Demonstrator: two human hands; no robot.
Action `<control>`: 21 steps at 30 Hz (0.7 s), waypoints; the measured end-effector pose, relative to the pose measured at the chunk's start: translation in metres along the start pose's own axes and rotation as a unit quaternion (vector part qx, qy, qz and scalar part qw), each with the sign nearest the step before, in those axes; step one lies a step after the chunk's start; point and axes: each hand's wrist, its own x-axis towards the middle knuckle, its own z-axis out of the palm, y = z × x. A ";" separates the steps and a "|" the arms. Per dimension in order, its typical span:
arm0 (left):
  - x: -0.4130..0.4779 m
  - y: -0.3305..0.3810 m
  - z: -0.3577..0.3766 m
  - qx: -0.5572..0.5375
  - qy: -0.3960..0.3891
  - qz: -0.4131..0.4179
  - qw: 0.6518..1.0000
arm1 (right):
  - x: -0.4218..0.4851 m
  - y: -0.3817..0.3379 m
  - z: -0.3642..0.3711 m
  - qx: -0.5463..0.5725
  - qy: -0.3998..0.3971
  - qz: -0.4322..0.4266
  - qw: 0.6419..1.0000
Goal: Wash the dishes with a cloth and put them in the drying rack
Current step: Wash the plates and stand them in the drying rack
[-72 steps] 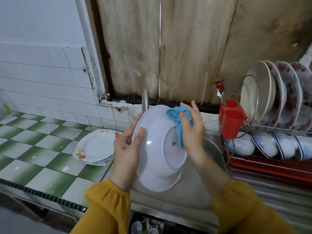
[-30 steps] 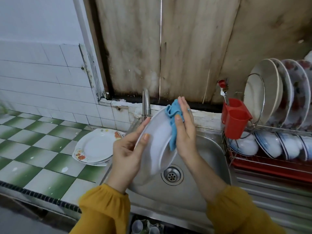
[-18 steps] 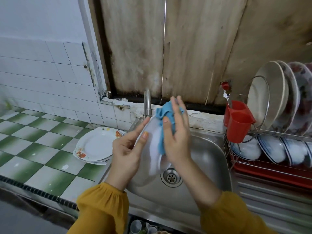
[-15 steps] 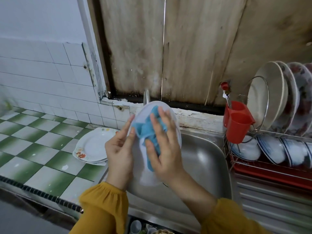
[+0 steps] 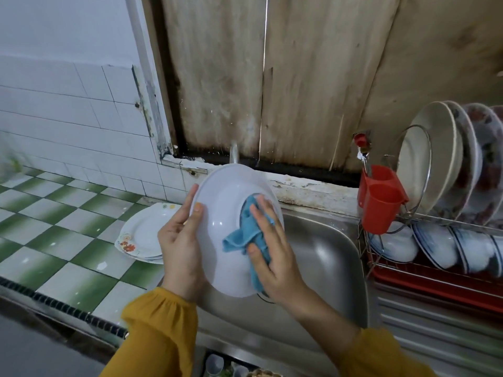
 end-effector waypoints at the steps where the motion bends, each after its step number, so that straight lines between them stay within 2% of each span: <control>1: 0.000 0.000 -0.004 0.003 -0.007 0.001 1.000 | -0.005 0.009 -0.003 0.011 0.015 0.034 0.999; 3: -0.003 0.003 -0.006 0.018 -0.042 0.003 0.999 | -0.008 0.020 -0.006 0.066 0.089 0.149 0.983; 5: -0.004 0.006 -0.007 0.032 -0.073 0.008 0.997 | 0.000 0.021 -0.007 0.146 0.170 0.237 0.945; 8: -0.002 0.013 -0.014 0.037 -0.120 -0.002 0.992 | 0.027 0.029 -0.021 0.183 0.261 0.376 0.870; 10: -0.004 0.015 -0.018 0.066 -0.161 0.014 0.985 | 0.038 0.040 -0.035 0.243 0.283 0.457 0.808; 12: -0.010 0.012 -0.018 0.119 -0.124 0.062 0.983 | 0.042 0.037 -0.044 0.338 0.285 0.503 0.743; 15: -0.019 0.003 -0.008 0.169 0.058 0.064 0.982 | 0.047 0.031 -0.050 0.444 0.347 0.461 0.686; 16: -0.020 0.004 -0.004 0.179 0.101 0.020 0.978 | 0.049 0.029 -0.052 0.476 0.363 0.425 0.679; 18: -0.018 0.012 -0.003 0.169 0.133 -0.159 0.964 | 0.050 0.027 -0.057 0.513 0.371 0.349 0.691; 20: -0.014 0.020 -0.005 0.105 0.077 -0.348 0.928 | 0.047 0.028 -0.062 0.519 0.325 0.296 0.733; 21: -0.011 0.023 -0.009 0.069 0.038 -0.385 0.919 | 0.044 0.028 -0.064 0.512 0.275 0.283 0.763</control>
